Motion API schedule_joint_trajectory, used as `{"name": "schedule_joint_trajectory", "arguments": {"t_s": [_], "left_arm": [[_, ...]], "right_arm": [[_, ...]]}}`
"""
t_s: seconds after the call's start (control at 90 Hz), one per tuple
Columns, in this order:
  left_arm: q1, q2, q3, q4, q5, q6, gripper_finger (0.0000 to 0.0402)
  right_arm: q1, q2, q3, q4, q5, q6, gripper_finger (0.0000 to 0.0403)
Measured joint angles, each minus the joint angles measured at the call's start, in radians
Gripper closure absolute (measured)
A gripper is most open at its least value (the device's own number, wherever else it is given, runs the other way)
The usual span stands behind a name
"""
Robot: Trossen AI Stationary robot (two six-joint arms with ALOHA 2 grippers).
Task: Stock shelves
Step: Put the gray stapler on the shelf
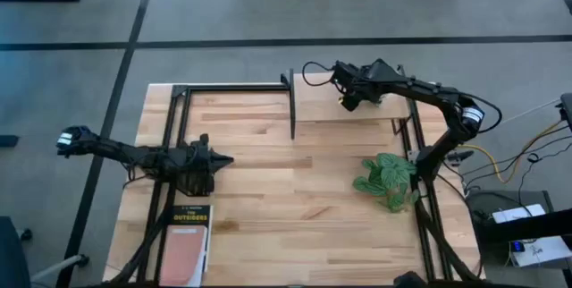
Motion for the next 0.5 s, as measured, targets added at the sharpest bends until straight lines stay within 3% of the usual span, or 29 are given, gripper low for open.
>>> {"name": "schedule_joint_trajectory", "arguments": {"t_s": [0.278,0.5], "left_arm": [[0.0,0.0,0.0,0.0,0.0,0.0,0.0397],[0.0,0.0,0.0,0.0,0.0,0.0,0.0397]], "right_arm": [[0.0,0.0,0.08,-0.046,-0.056,-0.015,0.0197],[0.003,-0.014,0.156,-0.221,-0.144,0.011,0.0197]]}}
